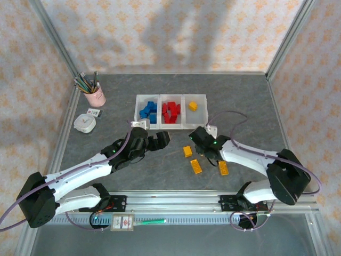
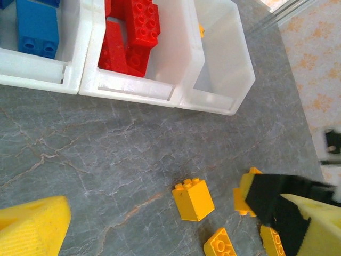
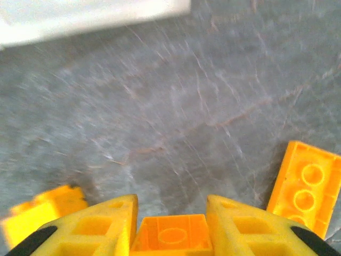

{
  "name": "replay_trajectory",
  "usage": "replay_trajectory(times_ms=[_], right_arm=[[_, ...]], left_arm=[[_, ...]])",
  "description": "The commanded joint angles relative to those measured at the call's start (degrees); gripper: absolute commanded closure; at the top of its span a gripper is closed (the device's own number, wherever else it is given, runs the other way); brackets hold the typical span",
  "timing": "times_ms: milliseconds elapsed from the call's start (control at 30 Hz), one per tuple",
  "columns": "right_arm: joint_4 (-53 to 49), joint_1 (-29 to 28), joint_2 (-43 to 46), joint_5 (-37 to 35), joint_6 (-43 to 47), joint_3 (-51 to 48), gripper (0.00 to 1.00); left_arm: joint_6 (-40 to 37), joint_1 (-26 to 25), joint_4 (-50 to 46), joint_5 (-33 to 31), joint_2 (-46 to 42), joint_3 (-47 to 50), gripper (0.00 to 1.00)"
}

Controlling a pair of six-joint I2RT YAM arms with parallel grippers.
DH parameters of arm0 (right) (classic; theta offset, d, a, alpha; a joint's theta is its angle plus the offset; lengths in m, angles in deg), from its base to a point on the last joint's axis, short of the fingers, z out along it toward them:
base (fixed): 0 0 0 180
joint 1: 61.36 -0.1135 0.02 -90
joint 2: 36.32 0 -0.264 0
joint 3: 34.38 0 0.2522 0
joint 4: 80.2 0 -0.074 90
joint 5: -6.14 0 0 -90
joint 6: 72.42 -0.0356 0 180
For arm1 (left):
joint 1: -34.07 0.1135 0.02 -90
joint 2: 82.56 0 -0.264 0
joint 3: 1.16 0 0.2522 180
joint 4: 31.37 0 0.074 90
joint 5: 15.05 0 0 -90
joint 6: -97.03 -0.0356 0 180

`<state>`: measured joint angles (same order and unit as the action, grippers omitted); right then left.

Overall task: Sort the legos into containers by color
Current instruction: Pick up the lego from the bottom-center of the table, then place the lego in the container.

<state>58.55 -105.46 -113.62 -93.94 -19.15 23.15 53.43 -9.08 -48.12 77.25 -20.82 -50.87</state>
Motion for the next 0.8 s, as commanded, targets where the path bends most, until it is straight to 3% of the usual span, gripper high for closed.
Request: replay_trajectory(times_ms=[0,300,767], right_arm=[[-2.96,0.74,2.06,-5.07,3.36,4.74,0.64],[1.55,9.59,-6.31,-5.63,12.86,19.41,0.63],[4.67,15.74,-34.83,-1.35,20.35,44.91,0.63]], left_arm=[[-1.85,-0.35,-2.06,-3.26,-1.15,-2.08,0.01],[-4.35,2.55,-2.08,-4.26,-0.93,-5.59,0.01],[-3.86,6.77,0.24,-3.01,-0.91,-4.80,0.01]])
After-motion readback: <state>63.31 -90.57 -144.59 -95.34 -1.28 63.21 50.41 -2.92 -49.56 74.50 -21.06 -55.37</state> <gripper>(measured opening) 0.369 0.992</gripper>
